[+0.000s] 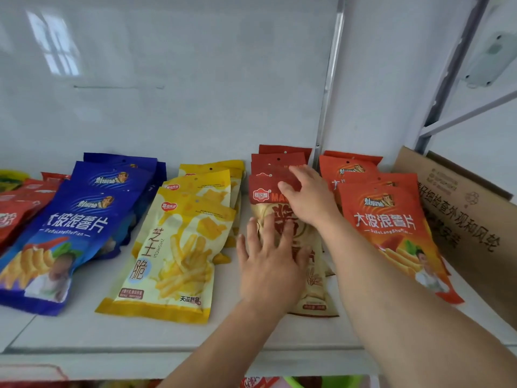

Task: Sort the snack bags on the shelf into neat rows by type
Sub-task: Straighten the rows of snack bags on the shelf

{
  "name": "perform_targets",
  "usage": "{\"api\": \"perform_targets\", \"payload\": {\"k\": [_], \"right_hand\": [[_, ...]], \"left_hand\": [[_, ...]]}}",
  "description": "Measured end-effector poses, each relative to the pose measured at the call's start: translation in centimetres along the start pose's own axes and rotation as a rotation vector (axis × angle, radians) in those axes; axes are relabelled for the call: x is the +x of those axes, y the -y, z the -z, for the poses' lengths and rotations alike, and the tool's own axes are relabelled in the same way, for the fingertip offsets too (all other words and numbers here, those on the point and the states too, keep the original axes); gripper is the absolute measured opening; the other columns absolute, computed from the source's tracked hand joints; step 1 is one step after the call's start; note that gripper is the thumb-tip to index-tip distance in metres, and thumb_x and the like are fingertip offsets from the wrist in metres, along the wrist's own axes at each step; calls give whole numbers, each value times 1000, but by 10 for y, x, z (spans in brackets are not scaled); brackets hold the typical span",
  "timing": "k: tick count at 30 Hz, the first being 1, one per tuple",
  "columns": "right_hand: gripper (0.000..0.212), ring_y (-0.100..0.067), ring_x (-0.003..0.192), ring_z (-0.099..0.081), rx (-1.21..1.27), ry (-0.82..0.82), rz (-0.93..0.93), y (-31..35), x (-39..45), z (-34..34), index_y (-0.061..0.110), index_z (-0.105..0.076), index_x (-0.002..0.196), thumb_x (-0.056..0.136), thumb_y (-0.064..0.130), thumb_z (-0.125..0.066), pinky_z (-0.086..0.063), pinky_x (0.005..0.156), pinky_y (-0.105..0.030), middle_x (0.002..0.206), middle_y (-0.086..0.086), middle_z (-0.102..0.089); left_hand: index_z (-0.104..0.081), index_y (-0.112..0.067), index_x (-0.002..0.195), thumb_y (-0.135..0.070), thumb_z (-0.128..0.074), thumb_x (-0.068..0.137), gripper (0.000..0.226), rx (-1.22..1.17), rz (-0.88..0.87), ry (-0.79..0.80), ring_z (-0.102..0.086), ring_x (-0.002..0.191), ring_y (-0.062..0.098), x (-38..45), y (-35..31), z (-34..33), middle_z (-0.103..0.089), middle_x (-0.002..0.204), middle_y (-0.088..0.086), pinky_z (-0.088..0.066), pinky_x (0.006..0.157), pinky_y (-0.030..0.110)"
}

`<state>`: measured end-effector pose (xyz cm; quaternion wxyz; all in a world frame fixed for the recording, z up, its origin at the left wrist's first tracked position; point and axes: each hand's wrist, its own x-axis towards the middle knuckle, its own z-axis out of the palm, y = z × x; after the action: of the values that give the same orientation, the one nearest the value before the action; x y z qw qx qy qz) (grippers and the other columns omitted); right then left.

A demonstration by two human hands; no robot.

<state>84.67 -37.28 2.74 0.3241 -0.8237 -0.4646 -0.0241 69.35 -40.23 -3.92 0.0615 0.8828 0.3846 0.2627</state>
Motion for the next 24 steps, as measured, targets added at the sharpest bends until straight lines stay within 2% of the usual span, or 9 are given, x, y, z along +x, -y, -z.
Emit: {"api": "perform_targets", "payload": {"k": [2,5,6,9,10,13,15,19,24], "right_hand": [[62,-26,151,-14,-82,59,33,1,9,-2,37,-33,151,96,64,-37,-19,118,-58,164,3,-17],[63,-27,152,-11,-151,114,36,0,18,-6,39,-34,151,95,68,-35,-16,119,-58,165,3,-15],[63,-27,152,-11,-165,122,30,-1,21,-8,39,-34,151,94,68,-34,-16,119,-58,165,3,-15],[64,-27,152,-10,-183,122,28,-4,30,-14,39,-34,150,94,70,-34,-16,119,-58,165,3,-15],[65,-27,152,-10,-181,117,32,-4,33,-15,39,-34,151,94,70,-33,-16,119,-58,165,2,-16],[65,-28,152,-10,-177,107,42,-3,41,-18,39,-35,151,94,71,-32,-16,119,-57,165,1,-17],[65,-28,152,-11,-176,110,40,-4,46,-20,39,-35,150,94,71,-32,-16,118,-58,165,1,-17],[67,-27,152,-6,-128,148,-1,-10,52,-29,39,-37,150,92,73,-32,-14,117,-60,165,2,-16],[68,-27,152,-8,-108,153,-19,-12,56,-38,39,-39,149,91,75,-31,-14,118,-59,164,2,-21]], "left_hand": [[-40,-33,150,-63,-16,92,69,41,-6,81,-17,151,38,-1,0,4,-26,163,5,-18,118,60],[-16,-37,157,-64,-2,89,75,100,-40,175,3,153,35,2,5,8,-4,168,2,-7,121,57],[-14,-35,158,-63,-1,89,75,119,-55,190,3,153,35,3,7,8,-4,168,3,-6,121,56],[-33,-26,154,-57,-13,94,71,183,-101,161,-17,150,39,11,9,14,-27,163,9,-20,118,59],[-33,-25,154,-56,-14,94,70,192,-113,153,-17,151,39,14,9,13,-26,163,9,-20,118,59],[-7,-30,159,-59,-6,94,71,184,-86,232,9,153,33,22,11,10,2,168,3,-3,122,55],[0,-33,158,-60,-10,99,66,167,-63,253,15,152,31,26,12,11,10,167,-2,0,122,57],[2,-37,157,-61,-14,101,63,116,-23,305,18,151,30,30,12,8,15,165,-7,-5,120,61],[3,-38,156,-62,-15,100,63,78,-13,317,18,152,29,35,16,5,17,165,-9,-12,119,60]]}}
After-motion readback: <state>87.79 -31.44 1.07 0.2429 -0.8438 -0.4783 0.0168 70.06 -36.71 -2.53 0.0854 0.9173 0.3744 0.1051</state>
